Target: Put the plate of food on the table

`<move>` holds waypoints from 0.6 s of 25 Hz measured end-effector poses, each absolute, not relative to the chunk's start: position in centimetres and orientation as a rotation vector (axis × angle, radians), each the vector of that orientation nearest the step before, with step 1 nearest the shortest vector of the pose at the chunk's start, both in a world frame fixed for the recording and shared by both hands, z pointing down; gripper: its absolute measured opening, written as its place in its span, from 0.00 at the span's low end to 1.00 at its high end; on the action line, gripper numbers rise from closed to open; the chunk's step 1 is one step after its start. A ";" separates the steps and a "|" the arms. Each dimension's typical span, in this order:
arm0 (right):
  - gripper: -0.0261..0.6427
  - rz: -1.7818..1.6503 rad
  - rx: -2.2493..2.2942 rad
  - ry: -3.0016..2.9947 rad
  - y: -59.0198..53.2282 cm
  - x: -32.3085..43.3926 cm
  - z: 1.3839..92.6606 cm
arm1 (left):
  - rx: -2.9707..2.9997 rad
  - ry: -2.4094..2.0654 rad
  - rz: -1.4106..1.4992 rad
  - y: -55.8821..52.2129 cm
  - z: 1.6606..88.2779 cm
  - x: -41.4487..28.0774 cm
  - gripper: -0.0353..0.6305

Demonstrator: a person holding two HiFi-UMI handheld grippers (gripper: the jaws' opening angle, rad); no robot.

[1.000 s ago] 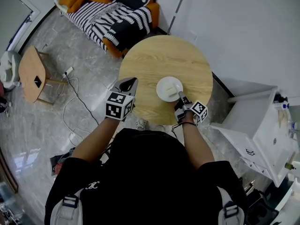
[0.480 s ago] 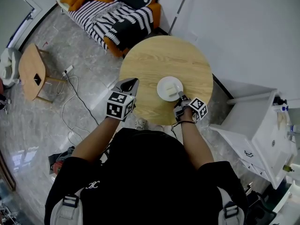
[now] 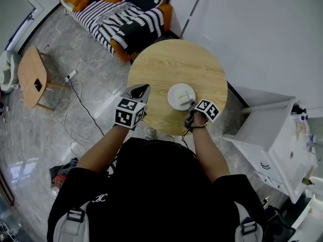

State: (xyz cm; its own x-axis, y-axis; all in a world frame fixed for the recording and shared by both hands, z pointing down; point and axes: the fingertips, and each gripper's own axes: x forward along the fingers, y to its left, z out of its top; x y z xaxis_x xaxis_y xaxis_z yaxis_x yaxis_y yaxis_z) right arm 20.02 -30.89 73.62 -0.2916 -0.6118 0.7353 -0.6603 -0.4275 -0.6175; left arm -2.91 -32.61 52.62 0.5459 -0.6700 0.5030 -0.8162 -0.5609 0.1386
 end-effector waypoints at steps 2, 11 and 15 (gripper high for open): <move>0.14 1.822 1.837 -1.644 -30.8 20.0 73.6 | 2.429 -1.213 0.568 -32.7 52.7 -2.8 0.06; 0.18 1.745 1.897 -1.568 -30.5 21.0 73.2 | 2.452 -1.179 0.557 -33.2 52.5 -2.4 0.06; 0.14 1.684 1.935 -1.605 -30.6 21.2 71.9 | 2.464 -1.160 0.550 -33.4 52.5 -2.3 0.06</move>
